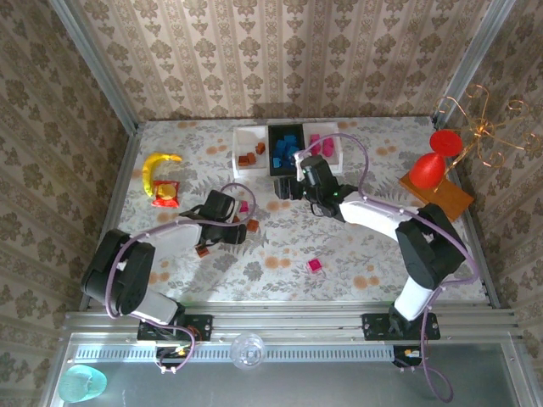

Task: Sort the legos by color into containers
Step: Pick up the lego from the middle-left of the table, then place the lego in the container.

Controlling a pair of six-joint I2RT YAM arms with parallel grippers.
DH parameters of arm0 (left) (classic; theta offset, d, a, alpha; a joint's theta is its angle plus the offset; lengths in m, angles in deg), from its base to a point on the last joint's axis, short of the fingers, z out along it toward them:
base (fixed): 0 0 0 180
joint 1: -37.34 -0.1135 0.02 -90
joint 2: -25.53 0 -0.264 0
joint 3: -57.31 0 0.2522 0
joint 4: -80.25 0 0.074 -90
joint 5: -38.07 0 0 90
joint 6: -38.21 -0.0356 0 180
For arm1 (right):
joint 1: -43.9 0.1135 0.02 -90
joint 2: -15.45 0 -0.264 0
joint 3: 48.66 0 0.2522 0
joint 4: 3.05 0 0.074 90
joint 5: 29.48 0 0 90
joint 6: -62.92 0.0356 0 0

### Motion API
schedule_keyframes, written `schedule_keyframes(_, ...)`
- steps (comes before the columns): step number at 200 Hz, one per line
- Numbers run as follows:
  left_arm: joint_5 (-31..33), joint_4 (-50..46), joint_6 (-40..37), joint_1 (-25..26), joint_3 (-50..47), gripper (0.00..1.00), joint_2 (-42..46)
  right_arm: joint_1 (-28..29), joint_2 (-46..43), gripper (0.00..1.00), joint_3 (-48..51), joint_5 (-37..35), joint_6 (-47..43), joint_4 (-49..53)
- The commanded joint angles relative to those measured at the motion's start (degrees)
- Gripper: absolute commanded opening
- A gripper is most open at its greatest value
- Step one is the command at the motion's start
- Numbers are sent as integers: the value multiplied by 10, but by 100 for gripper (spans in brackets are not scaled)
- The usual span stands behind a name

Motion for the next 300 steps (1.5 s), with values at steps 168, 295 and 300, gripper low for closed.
schedule_keyframes(168, 23, 78, 25, -23, 122, 38, -5, 47, -142, 99, 152, 100, -42, -44)
schedule_keyframes(295, -7, -13, -34, -101, 559, 38, -340, 46, -169, 100, 166, -17, 10, -1)
schedule_keyframes(300, -4, -21, -36, -101, 578, 39, -353, 46, -169, 100, 167, -17, 11, 0)
